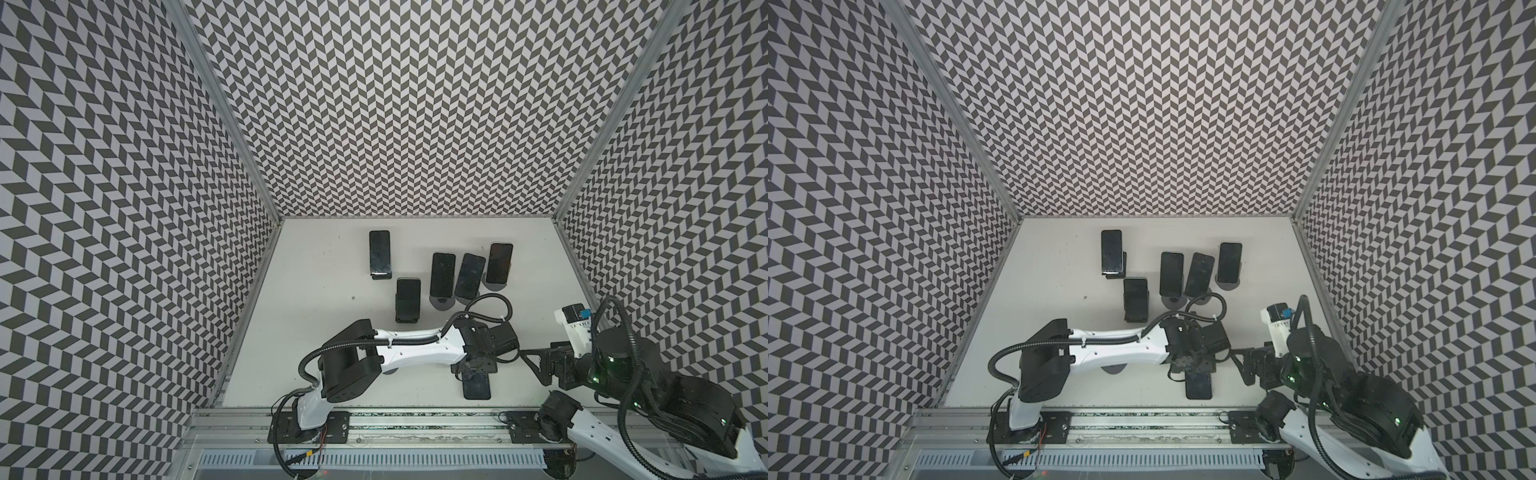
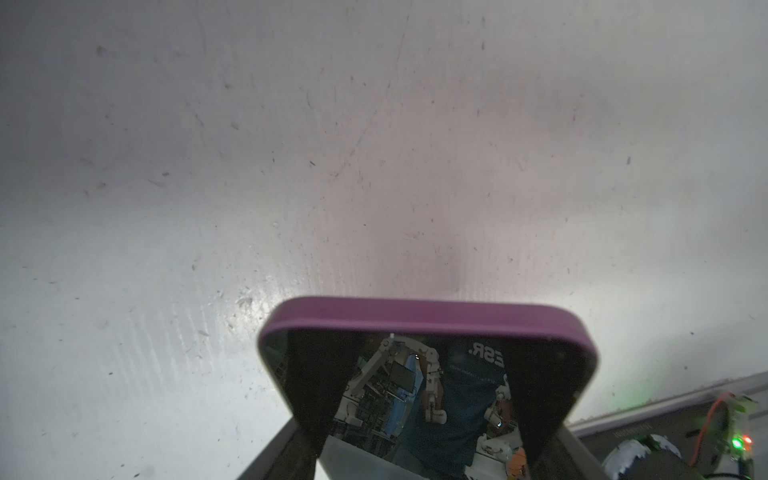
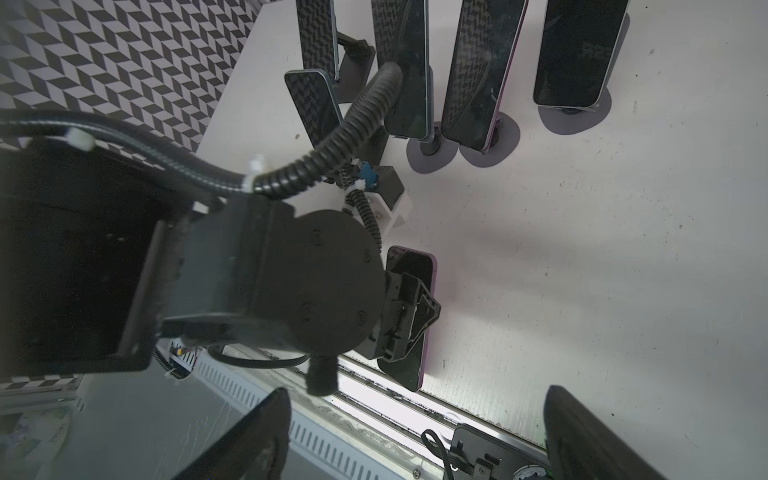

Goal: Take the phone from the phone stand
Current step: 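Carry the purple-cased phone toward the robot with the left gripper, then lower the purple-cased phone flat onto the table and open the left gripper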

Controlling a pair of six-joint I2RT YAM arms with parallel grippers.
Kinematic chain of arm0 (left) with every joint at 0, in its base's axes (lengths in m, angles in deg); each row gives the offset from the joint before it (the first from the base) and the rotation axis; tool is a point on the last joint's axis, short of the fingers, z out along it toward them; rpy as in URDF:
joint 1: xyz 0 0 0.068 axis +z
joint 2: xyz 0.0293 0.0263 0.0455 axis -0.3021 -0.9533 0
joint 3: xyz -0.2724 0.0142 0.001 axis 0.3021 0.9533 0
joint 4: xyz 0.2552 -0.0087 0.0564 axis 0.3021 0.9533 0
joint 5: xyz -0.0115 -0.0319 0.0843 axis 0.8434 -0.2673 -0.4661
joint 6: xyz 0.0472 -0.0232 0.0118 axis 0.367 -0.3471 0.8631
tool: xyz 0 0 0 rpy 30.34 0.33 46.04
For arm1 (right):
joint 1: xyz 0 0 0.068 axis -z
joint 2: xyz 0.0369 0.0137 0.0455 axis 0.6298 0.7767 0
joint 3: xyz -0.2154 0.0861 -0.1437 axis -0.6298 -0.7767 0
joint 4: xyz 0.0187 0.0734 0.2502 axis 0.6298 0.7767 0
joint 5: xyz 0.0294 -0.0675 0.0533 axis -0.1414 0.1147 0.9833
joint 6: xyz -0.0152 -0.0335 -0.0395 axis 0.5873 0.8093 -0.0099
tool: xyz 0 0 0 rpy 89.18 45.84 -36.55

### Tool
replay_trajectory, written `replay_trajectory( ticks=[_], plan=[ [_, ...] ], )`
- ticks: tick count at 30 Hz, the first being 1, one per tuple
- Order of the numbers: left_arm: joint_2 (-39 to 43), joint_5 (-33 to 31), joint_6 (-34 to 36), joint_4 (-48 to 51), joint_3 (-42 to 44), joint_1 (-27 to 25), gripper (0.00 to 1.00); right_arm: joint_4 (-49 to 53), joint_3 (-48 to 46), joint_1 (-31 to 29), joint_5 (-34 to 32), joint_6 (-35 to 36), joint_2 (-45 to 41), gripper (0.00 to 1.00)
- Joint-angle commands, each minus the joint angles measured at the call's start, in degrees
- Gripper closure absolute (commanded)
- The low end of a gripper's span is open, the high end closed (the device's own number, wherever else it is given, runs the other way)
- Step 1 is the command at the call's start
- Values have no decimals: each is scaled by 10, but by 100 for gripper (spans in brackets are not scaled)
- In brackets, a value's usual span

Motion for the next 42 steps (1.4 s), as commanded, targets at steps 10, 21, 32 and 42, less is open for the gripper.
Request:
replay_trajectory(
  ticks=[10, 21, 32, 42],
  plan=[
    [-17, 27, -12, -4, -22, 15, 42, -18, -18, -1, 11, -28, -39, 8],
    [-30, 54, -7, 50, -44, 43, 41, -19, -36, -1, -46, -38, -62, 7],
    [-93, 70, 19, 122, -133, 50, 39, -30, -40, -1, -74, -67, -77, 9],
    [-94, 83, 24, 155, -133, 59, 37, -39, -49, -1, -65, -77, -83, 12]
  ],
)
